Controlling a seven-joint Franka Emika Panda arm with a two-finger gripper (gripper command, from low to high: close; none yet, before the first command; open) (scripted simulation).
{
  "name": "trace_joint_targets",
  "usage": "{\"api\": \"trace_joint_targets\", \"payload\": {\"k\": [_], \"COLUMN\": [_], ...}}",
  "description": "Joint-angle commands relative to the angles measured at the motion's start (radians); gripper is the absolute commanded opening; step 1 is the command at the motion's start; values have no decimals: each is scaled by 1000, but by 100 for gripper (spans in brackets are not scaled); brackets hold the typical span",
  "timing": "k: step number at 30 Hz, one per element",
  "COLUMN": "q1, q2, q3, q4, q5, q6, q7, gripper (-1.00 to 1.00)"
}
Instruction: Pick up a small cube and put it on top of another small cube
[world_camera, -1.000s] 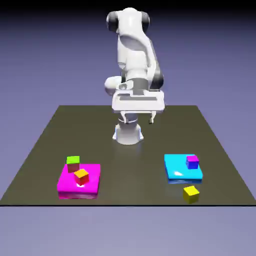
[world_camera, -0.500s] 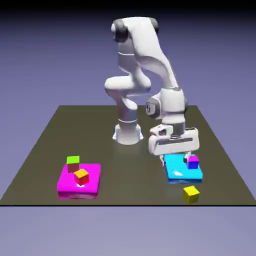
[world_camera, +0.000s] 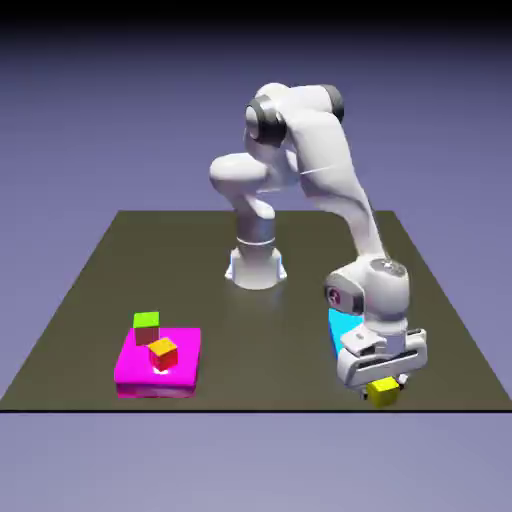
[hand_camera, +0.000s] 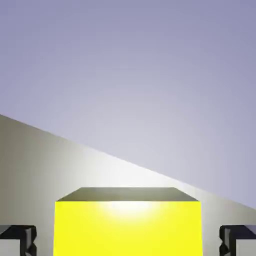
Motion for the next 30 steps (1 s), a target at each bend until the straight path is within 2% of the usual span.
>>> {"api": "trace_joint_targets", "payload": {"k": [1, 4, 22, 29, 30], "q1": [-14, -58, -704, -712, -712], "q2": [-36, -145, -715, -529, -529], "q3": [18, 69, -286, -286, -286], "q4": [-15, -59, -413, -424, -424], "q5": [13, 50, 245, 252, 252], "q6": [-23, -90, -290, -92, -92], "q7": [-11, -41, 73, 70, 70], "gripper": [-100, -100, -100, -100, 100]}}
